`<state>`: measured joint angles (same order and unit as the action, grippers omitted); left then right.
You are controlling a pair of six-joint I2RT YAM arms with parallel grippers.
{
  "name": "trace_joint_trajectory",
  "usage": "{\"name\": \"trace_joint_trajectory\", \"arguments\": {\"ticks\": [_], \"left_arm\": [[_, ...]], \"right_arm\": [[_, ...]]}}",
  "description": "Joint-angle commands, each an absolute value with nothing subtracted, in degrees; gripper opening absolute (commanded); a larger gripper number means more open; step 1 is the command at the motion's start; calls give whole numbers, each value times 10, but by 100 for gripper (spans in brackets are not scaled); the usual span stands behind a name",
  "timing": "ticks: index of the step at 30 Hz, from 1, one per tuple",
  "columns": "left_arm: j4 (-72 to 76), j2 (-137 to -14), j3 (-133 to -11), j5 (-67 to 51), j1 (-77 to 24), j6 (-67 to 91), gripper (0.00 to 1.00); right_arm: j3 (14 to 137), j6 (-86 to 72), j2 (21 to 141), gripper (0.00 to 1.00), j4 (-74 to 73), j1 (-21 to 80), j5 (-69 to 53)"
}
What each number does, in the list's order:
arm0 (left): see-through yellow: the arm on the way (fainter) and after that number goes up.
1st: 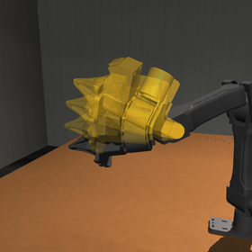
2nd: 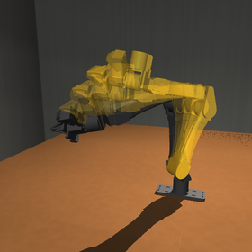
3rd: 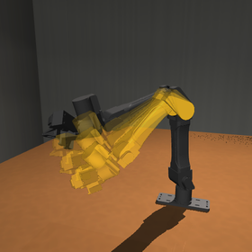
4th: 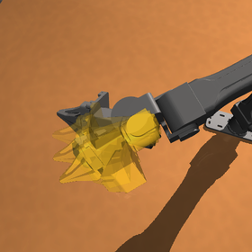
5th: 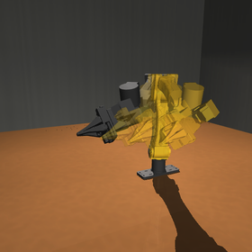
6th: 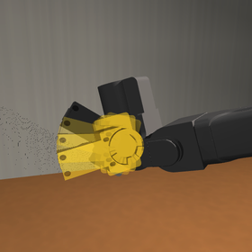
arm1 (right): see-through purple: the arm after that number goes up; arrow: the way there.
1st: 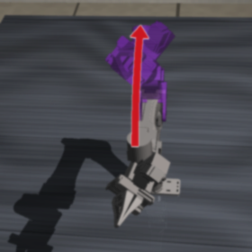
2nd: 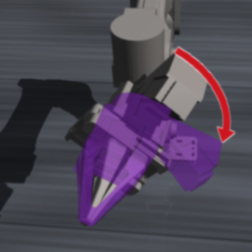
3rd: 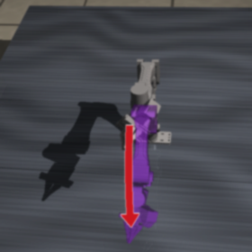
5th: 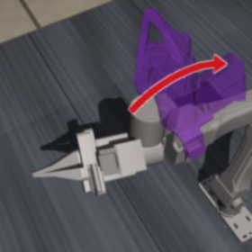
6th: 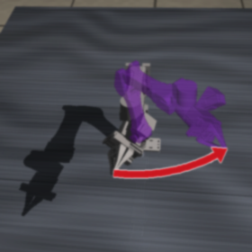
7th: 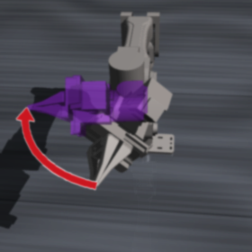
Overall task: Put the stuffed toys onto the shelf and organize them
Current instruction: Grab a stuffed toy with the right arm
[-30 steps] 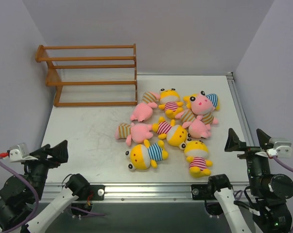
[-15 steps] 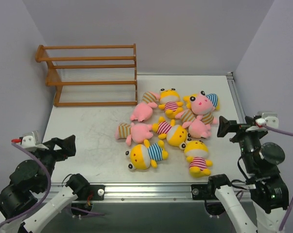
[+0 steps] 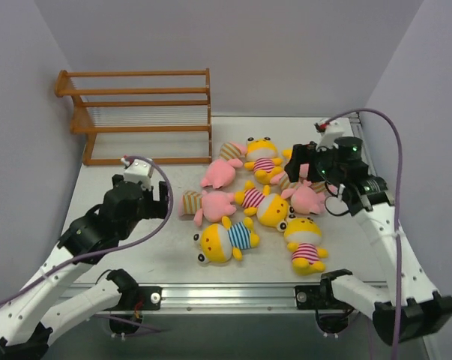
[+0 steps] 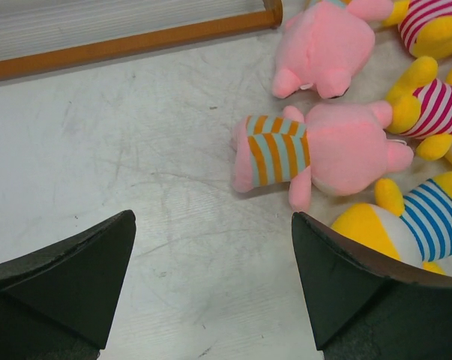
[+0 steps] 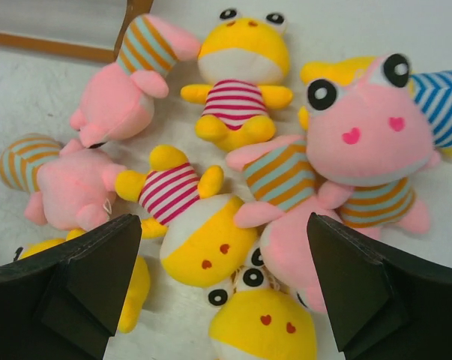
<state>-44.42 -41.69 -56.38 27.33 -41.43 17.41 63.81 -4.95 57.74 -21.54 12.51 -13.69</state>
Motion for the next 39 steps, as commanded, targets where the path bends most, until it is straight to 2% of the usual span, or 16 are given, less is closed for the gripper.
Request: {"name": "trace_joint_trajectory", "arguments": {"ticks": [1,5,7,12,20,30,34,36,37,39], "left_arm": [[-388,-456,-572,228,-410,149,94],[-377,-491,-569,191,-376,142,94],[-369,-489,-557,178,-356,140,94],[-338,-420,-513,156,-268,142,94],[-326,-351,-494,180,-216,144,94],[-320,-354,-490,151,-209,138,94],[-309,-359,-484,118,-208,131,94],[-299,-363,-482,97,-208,126,94],[-295,-369,-482,78,-208,121,94],[-290,-375,-483,62,-208,117,94]], "right_arm": [[665,-81,632,100,-214,208,-115],[657,-99,701,100,-167,320,-34],[655,-103,731,100,-144,344,-33],[645,-113,816,99,-81,418,-33],[634,-158,908,88,21,465,-47],[590,-185,961,85,60,502,-40],[567,-186,970,77,78,503,-33],[569,-185,969,65,77,502,-29],[569,-184,968,54,79,503,-28],[571,-183,956,39,79,503,-23]]}}
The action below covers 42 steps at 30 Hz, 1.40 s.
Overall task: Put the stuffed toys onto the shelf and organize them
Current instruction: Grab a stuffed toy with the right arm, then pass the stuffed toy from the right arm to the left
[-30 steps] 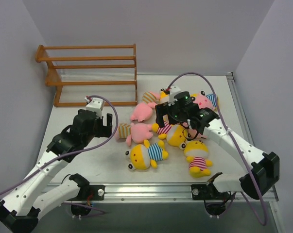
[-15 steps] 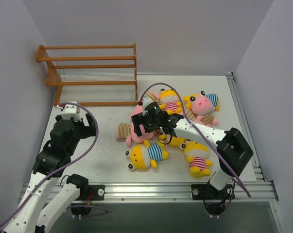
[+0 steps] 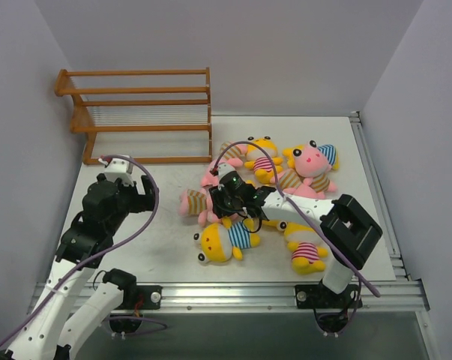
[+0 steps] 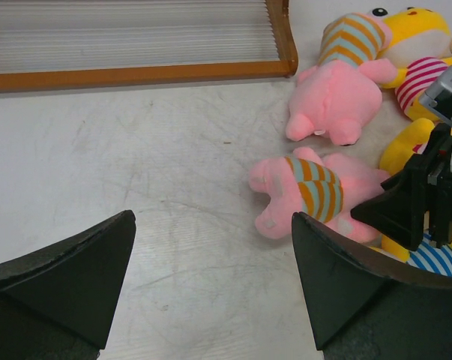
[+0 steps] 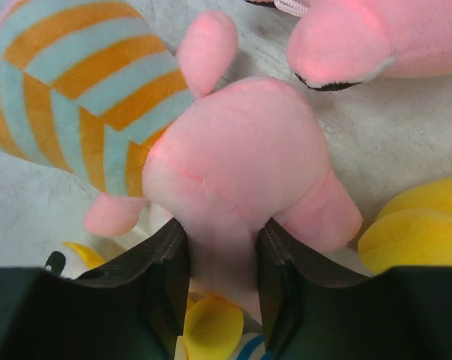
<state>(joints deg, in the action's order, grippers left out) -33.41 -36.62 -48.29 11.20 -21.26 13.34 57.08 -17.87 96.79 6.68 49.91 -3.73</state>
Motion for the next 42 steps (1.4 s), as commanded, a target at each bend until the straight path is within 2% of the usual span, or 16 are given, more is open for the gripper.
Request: {"name": "trace_joint_trajectory", "arguments": {"ticks": [1,2,5,10,16,21,30,42], "left_arm": [[-289,-378,-483,48,-208,115,94],[-284,-381,-483,41,-208,111,94],[-271,-382,-477,9,-209,102,94],[-244,-377,-465,-61,-222,73,94],[-234,-380,-466,-77,-306,2,94],[-256,-398,-499,-32,-397,-78,94],[-249,-401,-525,30,-473,-235,94],[-181,-487,-507,246,-644,-388,94]], "right_arm": [[574,-181,952,33,75,503,-18],[577,-178,945,19,70,503,-15],[591,-171,923,0,51,503,-17],[656,-166,888,0,-40,503,-27],[727,-142,867,0,-162,501,-51],[756,-130,840,0,-207,499,-73],[773,-127,809,0,-268,495,-81],[791,-126,789,0,-290,495,-79]]}}
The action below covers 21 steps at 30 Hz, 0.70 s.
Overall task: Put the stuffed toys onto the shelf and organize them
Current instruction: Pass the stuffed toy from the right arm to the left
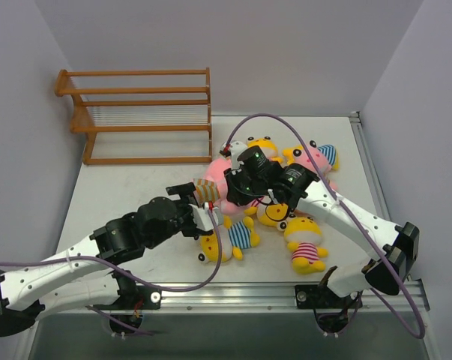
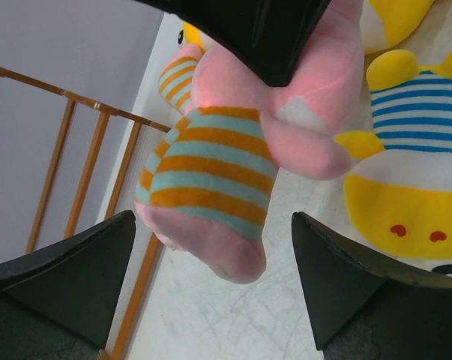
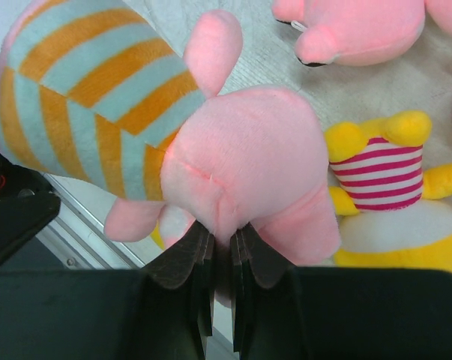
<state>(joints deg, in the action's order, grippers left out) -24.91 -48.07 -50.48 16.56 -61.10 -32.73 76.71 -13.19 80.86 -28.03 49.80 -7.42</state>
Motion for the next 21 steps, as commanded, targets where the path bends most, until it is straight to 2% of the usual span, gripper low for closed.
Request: {"name": "trace_joint_trajectory", "arguments": {"ticks": [1,12,21], "left_arm": [[-171,-494,-504,271,-652,-407,94],[-120,-543,-468,355,-700,-470,94],[-112,-570,-449,377,-710,-485,96]], "right_arm": [[791,-126,790,0,-290,495,-80],[792,-127,791,0,-286,495,-93],[788,-132,786,0,-280,495,-100]]}}
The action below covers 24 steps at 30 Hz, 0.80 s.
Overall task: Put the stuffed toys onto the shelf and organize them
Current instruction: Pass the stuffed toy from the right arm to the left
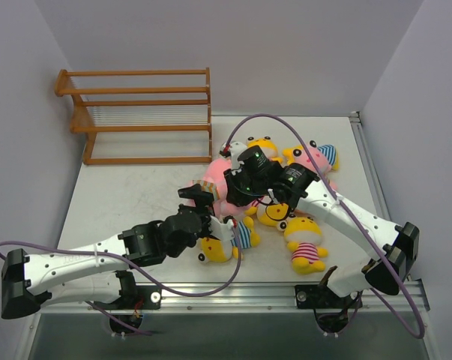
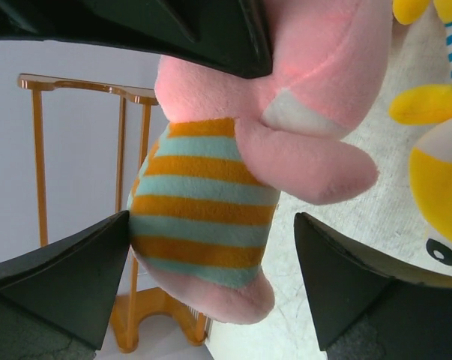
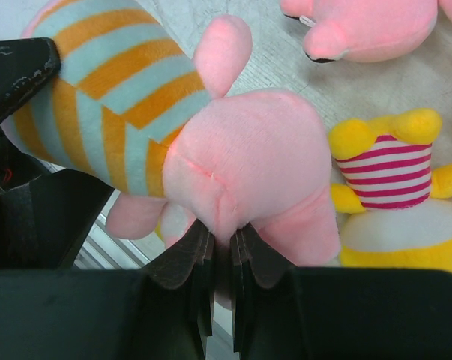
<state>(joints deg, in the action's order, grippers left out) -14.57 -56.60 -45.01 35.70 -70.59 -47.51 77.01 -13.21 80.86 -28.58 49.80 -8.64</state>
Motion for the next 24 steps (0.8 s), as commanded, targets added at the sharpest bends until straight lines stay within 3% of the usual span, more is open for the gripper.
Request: {"name": "trace_joint_trajectory", "arguments": {"ticks": [1,3,4,6,7,9,10,14,17,24], "left_arm": [[-110,-576,-448,380,-709,-486,99],[-109,-579,-445,381,-710,-486,90],[-105,-581,-445,383,-710,-486,78],[-104,-579,-446,384,-711,-486,64],[-102,-578,-445,385,-711,-485,50],[-101,-576,-444,387,-711,-484,38],[-102,-575,-444,387,-711,-481,27],[-111,-571,-450,381,-711,-462,3],[-119,-563,-455,373,-710,-441,2],[-179,-542,-482,308,-682,-307,3]], "right_arm": [[788,-132,783,0,-279,495,-102],[788,-134,780,0,-274,495,-111],[789,-134,778,0,-273,495,-113],[789,-136,775,0,-271,495,-118],[790,-136,775,0,-271,495,-118],[789,-137,773,0,-270,495,-118],[789,-138,773,0,-268,495,-120],[785,-145,765,0,-252,493,-127],[783,-149,760,6,-242,487,-127],[773,-161,721,57,-198,458,-125]]}}
